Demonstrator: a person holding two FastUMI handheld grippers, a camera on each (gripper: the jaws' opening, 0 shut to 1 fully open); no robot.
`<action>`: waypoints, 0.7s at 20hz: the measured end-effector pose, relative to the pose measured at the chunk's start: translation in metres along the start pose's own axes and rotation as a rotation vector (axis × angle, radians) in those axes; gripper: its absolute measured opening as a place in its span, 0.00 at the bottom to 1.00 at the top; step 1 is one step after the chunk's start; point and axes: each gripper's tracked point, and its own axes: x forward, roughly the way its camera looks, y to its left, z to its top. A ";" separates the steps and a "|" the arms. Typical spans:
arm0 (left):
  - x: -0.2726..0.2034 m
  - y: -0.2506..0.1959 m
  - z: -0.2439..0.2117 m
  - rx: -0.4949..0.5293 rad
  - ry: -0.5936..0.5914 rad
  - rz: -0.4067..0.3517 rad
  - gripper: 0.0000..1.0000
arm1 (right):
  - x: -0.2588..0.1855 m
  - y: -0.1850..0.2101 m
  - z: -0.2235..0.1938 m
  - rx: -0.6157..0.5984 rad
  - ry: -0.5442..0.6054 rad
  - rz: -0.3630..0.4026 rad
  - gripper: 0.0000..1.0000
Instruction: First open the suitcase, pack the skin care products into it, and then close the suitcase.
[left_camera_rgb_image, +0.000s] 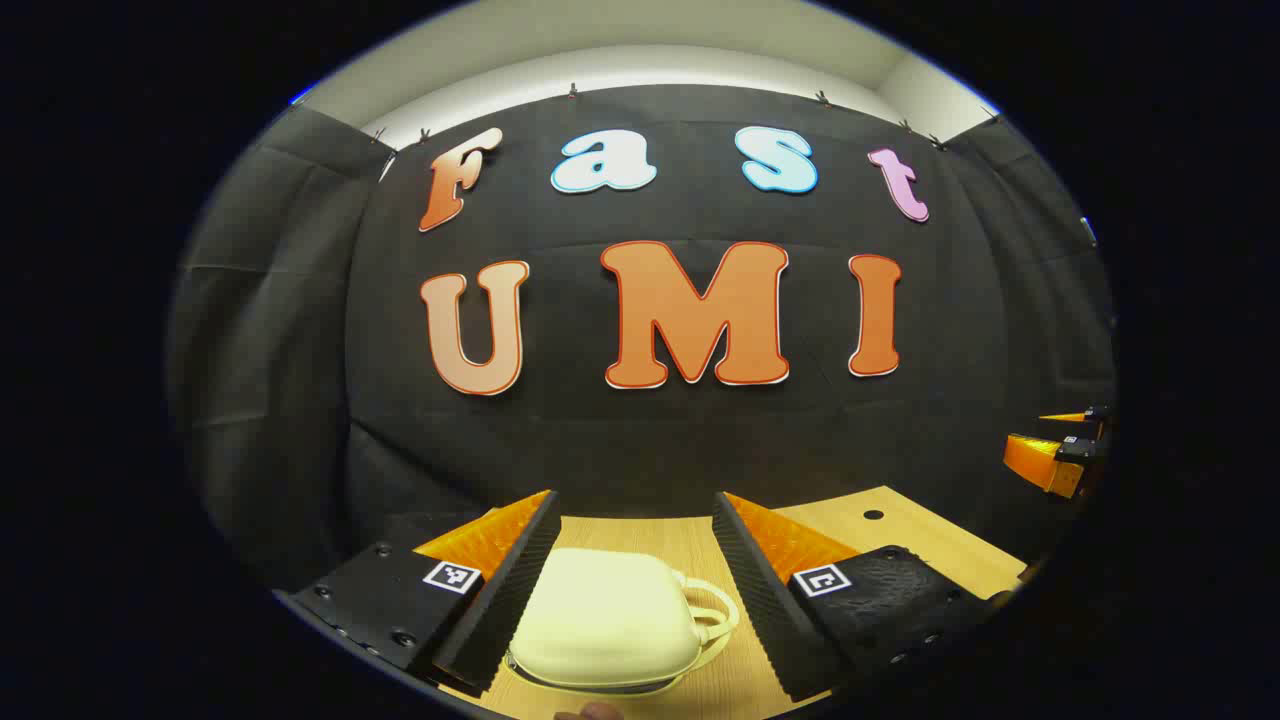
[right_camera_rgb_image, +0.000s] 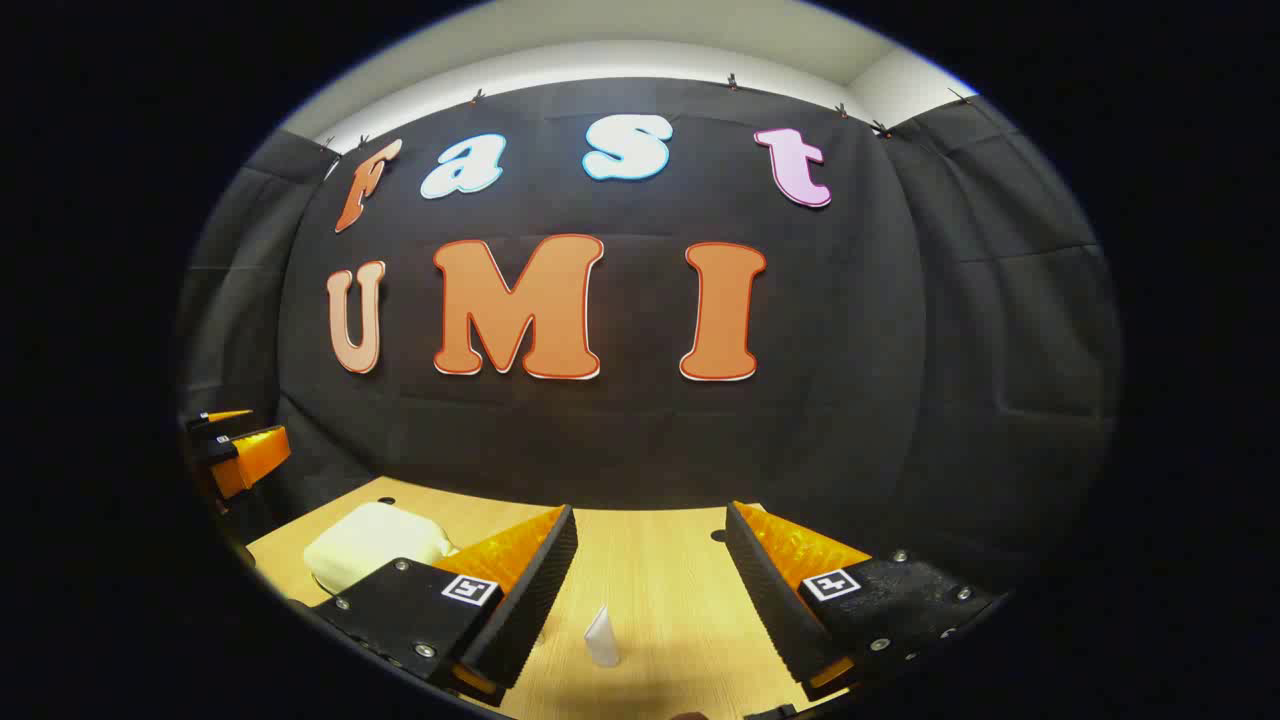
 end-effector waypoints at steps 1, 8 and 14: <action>0.001 -0.002 0.002 0.001 -0.003 -0.006 0.95 | 0.000 -0.002 0.000 -0.001 0.000 -0.005 0.95; 0.013 -0.021 -0.005 0.005 0.007 -0.059 0.98 | 0.000 -0.024 -0.004 0.031 0.009 -0.077 0.95; 0.017 -0.013 -0.001 0.005 -0.023 -0.020 0.95 | -0.003 -0.027 0.006 -0.018 -0.020 -0.079 0.95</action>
